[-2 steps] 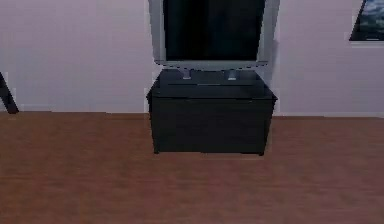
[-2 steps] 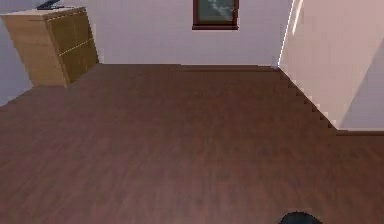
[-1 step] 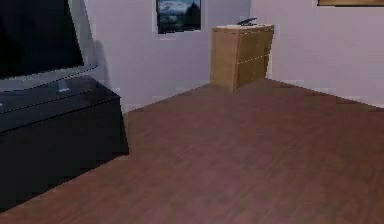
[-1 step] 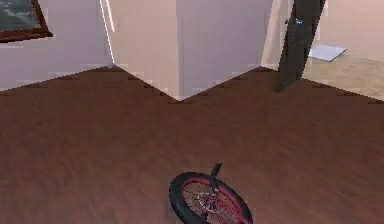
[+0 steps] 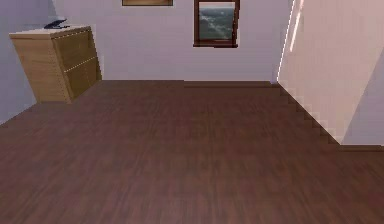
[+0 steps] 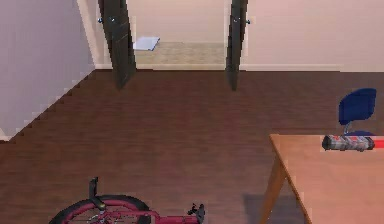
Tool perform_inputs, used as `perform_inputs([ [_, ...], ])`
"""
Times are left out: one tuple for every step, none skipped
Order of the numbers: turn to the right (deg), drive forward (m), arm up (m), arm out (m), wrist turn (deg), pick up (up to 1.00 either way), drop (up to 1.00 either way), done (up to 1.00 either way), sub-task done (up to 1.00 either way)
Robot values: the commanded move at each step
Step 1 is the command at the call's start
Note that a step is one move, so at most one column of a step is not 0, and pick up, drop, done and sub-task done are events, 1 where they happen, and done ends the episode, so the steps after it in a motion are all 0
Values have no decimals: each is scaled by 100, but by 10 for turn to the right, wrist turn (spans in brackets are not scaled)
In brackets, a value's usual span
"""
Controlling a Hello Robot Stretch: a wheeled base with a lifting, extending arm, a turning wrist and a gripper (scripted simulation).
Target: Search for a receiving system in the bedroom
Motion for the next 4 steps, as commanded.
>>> perform_inputs([
  [0, 5, 0, 0, 0, 0, 0, 0, 0],
  [-450, 0, 0, 0, 0, 0, 0, 0, 0],
  [-390, 0, 0, 0, 0, 0, 0, 0, 0],
  [-30, 0, 0, 0, 0, 0, 0, 0, 0],
])
